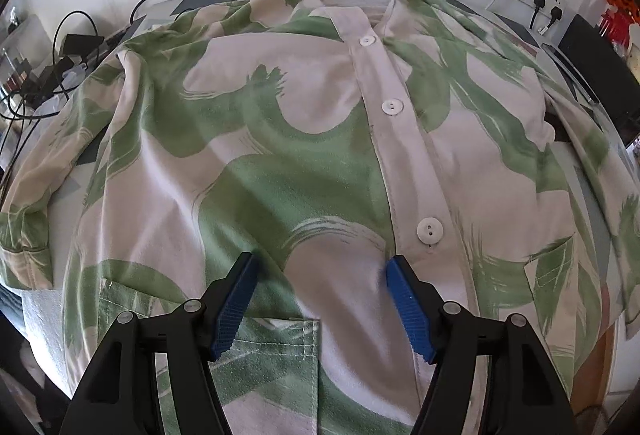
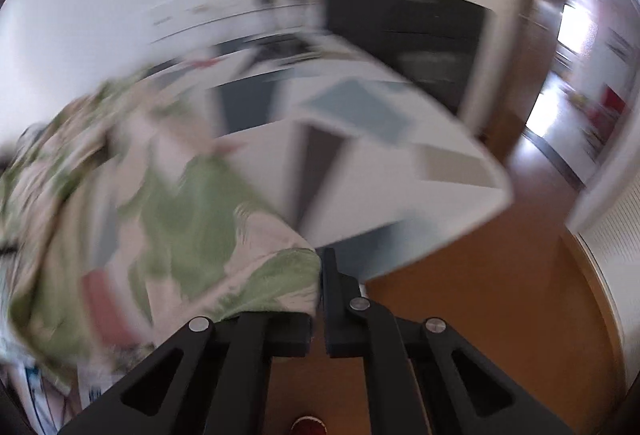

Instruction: Fold clothes

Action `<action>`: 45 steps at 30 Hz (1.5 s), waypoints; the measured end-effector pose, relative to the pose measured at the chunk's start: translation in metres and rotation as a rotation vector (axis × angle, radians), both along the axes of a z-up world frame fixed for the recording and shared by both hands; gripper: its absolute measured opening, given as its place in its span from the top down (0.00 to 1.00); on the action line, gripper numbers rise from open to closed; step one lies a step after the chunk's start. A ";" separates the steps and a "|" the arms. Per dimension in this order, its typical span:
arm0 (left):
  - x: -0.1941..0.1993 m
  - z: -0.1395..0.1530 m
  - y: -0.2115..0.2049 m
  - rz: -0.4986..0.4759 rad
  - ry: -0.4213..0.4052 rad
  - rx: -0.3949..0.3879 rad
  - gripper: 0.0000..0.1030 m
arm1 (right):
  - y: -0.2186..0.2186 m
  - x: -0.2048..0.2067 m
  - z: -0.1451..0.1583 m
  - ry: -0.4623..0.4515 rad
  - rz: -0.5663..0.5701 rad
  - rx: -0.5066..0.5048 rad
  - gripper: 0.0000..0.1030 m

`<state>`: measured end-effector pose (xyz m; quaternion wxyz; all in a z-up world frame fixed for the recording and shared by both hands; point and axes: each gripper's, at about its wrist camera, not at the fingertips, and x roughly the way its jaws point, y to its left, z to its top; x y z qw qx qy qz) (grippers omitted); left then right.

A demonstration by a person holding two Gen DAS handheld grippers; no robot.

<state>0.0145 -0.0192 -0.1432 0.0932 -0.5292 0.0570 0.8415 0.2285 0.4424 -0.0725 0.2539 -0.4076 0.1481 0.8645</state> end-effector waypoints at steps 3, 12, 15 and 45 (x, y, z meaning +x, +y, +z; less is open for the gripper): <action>0.002 0.000 0.000 0.004 -0.002 0.001 0.34 | 0.032 0.002 -0.004 -0.013 -0.047 -0.049 0.96; 0.004 0.004 -0.004 0.046 -0.024 0.042 0.35 | 0.014 -0.052 0.041 -0.010 0.136 -0.052 0.96; 0.007 0.008 -0.007 0.065 -0.036 0.074 0.36 | 0.004 -0.098 0.105 0.120 0.174 -0.035 0.96; 0.027 0.010 -0.018 -0.051 -0.059 0.091 0.36 | -0.152 -0.057 -0.013 -0.137 0.623 -0.227 0.43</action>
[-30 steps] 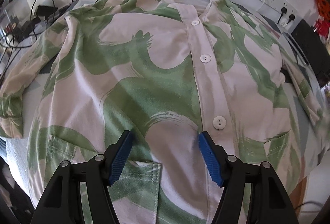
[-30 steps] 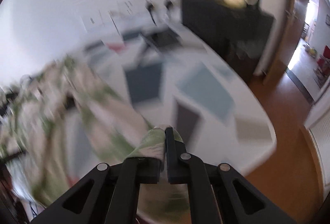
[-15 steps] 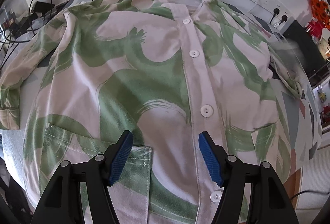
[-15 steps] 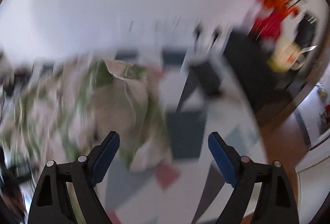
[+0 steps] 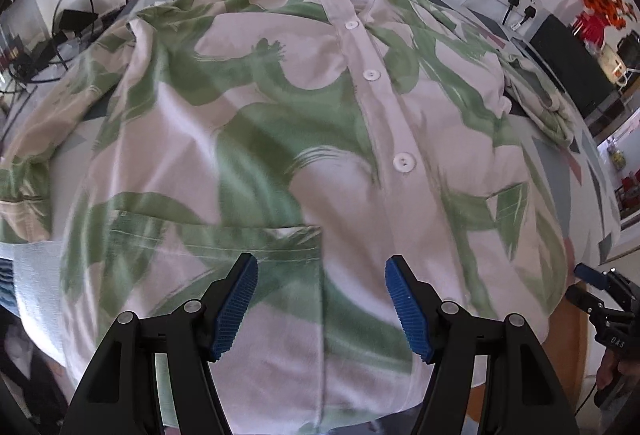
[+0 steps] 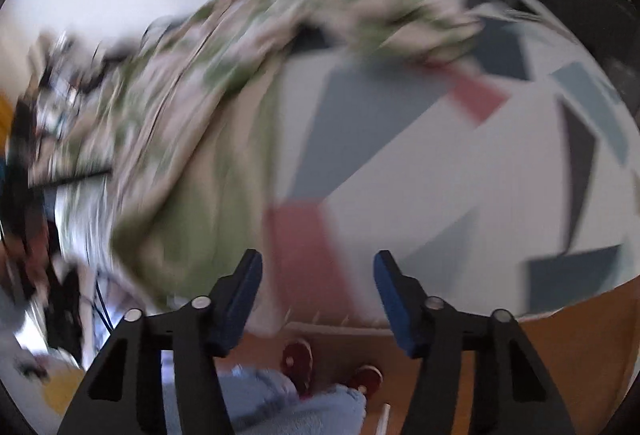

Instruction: Fold clothes

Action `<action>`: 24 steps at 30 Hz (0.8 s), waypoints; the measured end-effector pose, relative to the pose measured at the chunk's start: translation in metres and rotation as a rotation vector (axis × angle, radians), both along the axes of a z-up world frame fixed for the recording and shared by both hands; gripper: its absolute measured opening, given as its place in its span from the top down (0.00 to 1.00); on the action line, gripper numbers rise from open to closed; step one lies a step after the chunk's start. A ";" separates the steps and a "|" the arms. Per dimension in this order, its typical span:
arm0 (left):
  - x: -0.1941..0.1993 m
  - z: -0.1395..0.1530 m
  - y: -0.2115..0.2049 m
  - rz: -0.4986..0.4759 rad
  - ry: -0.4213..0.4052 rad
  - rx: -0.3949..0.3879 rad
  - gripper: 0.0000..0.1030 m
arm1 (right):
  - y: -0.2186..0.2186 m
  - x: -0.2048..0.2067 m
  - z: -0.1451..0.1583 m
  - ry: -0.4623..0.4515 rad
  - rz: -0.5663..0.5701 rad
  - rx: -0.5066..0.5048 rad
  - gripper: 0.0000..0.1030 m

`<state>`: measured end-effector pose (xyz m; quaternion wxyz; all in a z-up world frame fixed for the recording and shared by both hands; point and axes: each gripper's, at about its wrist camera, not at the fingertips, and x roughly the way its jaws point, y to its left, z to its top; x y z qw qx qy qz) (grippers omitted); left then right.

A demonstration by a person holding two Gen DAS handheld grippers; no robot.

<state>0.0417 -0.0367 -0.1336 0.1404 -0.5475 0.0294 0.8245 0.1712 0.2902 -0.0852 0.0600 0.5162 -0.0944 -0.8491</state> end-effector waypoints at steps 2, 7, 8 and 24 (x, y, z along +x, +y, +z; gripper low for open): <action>0.000 0.002 -0.005 0.015 0.016 -0.011 0.36 | -0.014 0.002 0.000 0.032 0.007 0.019 0.43; -0.007 -0.001 -0.026 0.099 0.019 -0.019 0.36 | -0.029 -0.013 0.004 0.062 0.000 0.055 0.43; -0.010 -0.002 -0.027 0.111 0.022 -0.024 0.36 | -0.032 -0.016 0.004 0.067 0.000 0.067 0.46; -0.022 -0.015 -0.056 0.219 0.020 -0.084 0.34 | 0.020 0.015 0.025 0.084 -0.217 0.106 1.00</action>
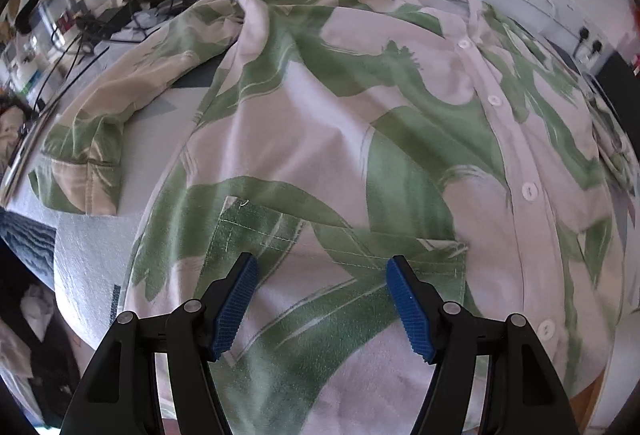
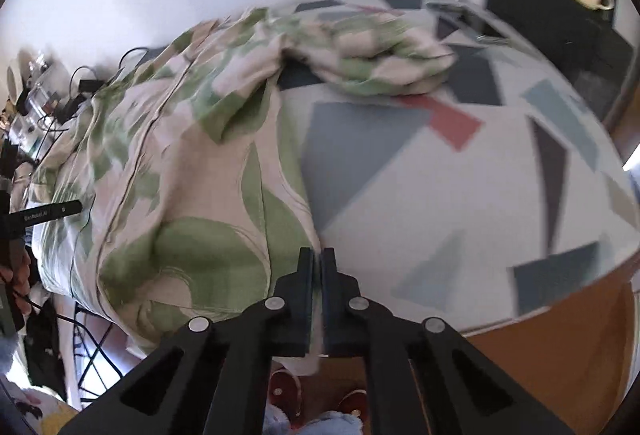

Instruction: Fold clothes

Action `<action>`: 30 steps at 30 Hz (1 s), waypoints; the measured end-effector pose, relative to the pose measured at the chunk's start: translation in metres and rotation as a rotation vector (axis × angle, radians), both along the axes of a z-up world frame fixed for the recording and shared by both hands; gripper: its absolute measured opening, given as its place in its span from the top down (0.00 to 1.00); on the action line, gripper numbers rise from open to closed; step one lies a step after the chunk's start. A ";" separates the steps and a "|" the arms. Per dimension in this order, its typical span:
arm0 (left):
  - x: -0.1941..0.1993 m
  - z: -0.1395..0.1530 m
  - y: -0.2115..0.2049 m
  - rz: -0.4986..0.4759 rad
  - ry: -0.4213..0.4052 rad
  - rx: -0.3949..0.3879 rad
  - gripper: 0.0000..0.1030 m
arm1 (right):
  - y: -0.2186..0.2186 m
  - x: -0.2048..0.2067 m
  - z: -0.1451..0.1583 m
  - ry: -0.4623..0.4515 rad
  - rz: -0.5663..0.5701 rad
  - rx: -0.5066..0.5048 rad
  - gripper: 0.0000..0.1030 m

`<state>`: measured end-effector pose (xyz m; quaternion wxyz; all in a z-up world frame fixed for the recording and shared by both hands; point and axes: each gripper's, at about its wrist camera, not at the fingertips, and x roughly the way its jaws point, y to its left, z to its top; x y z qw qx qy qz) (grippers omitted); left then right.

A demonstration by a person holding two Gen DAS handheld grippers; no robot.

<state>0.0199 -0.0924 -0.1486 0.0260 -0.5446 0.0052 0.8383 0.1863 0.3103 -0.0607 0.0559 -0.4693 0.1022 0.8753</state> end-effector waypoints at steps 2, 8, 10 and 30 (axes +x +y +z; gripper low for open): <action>-0.004 0.000 0.001 0.005 -0.009 -0.001 0.34 | 0.021 0.011 0.005 -0.001 -0.066 0.011 1.00; -0.009 0.001 0.001 0.000 -0.026 0.026 0.35 | 0.014 0.035 0.001 -0.040 0.096 -0.098 0.99; -0.007 0.004 -0.001 0.005 -0.038 0.088 0.36 | -0.006 0.041 -0.010 -0.041 0.144 -0.111 0.96; 0.048 0.023 0.121 -0.452 -0.164 0.154 0.38 | 0.012 0.100 -0.092 0.095 -0.198 -0.749 0.31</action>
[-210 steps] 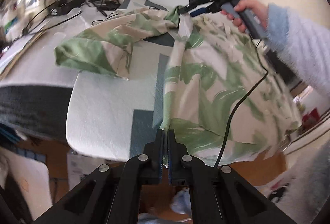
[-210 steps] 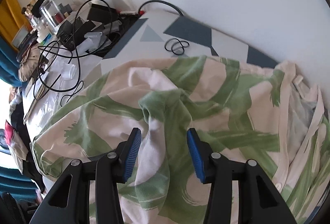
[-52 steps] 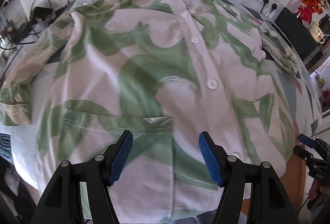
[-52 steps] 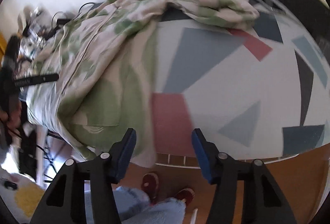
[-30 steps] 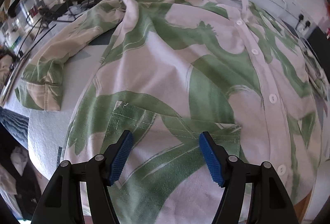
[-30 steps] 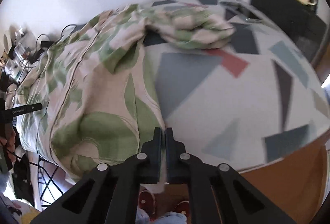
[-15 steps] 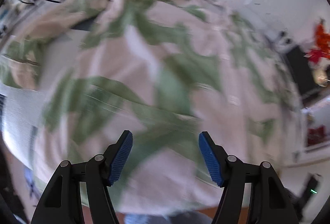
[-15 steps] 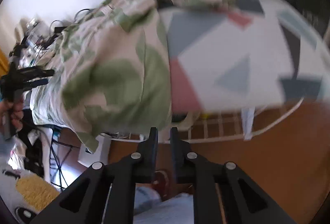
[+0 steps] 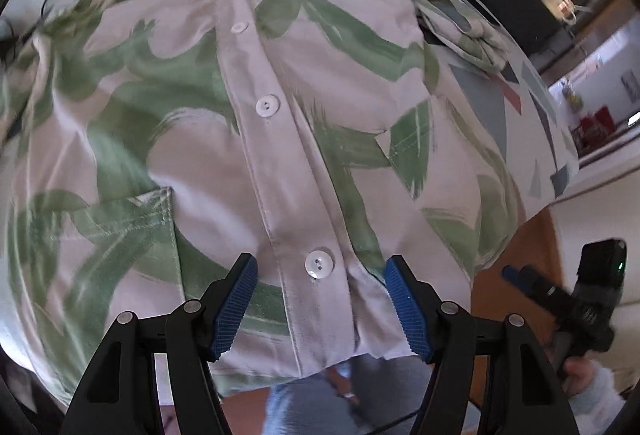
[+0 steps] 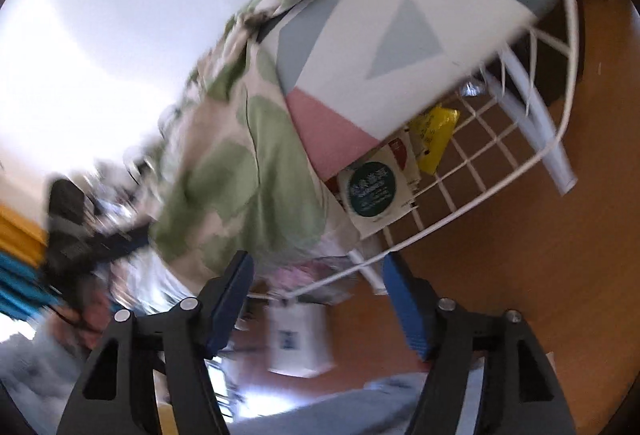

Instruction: Fold clothes

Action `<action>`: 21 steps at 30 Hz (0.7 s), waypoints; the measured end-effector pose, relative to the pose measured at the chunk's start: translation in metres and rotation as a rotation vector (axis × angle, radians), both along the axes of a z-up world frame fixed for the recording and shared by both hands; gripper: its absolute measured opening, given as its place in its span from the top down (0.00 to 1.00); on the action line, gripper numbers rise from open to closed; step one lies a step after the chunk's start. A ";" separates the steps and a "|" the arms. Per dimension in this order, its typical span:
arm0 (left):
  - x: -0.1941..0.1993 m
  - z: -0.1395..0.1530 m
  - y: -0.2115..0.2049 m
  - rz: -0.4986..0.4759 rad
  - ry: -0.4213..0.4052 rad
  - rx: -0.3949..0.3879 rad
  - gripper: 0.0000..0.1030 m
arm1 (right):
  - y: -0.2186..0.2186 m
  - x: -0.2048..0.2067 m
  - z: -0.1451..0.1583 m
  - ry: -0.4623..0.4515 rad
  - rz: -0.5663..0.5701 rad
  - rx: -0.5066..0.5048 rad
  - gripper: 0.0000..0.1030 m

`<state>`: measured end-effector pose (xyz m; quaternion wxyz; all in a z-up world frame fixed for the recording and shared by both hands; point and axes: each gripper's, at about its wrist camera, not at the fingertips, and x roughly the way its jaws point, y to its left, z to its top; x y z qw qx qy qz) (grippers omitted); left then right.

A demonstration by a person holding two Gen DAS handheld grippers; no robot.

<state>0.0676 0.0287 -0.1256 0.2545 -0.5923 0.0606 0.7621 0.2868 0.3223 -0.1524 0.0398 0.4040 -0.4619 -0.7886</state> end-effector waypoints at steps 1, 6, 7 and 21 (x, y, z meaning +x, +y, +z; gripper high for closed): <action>0.002 0.002 0.000 -0.008 0.017 -0.010 0.49 | 0.002 0.004 -0.003 0.012 -0.029 -0.027 0.31; 0.001 0.006 -0.011 0.009 0.034 -0.034 0.96 | 0.006 0.019 -0.019 0.073 -0.123 -0.140 0.26; 0.002 0.008 -0.012 0.015 0.049 -0.046 0.96 | 0.005 0.018 -0.024 0.081 -0.126 -0.162 0.25; 0.020 0.000 0.010 -0.078 -0.027 -0.078 0.76 | -0.013 0.013 -0.077 0.279 -0.238 -0.549 0.25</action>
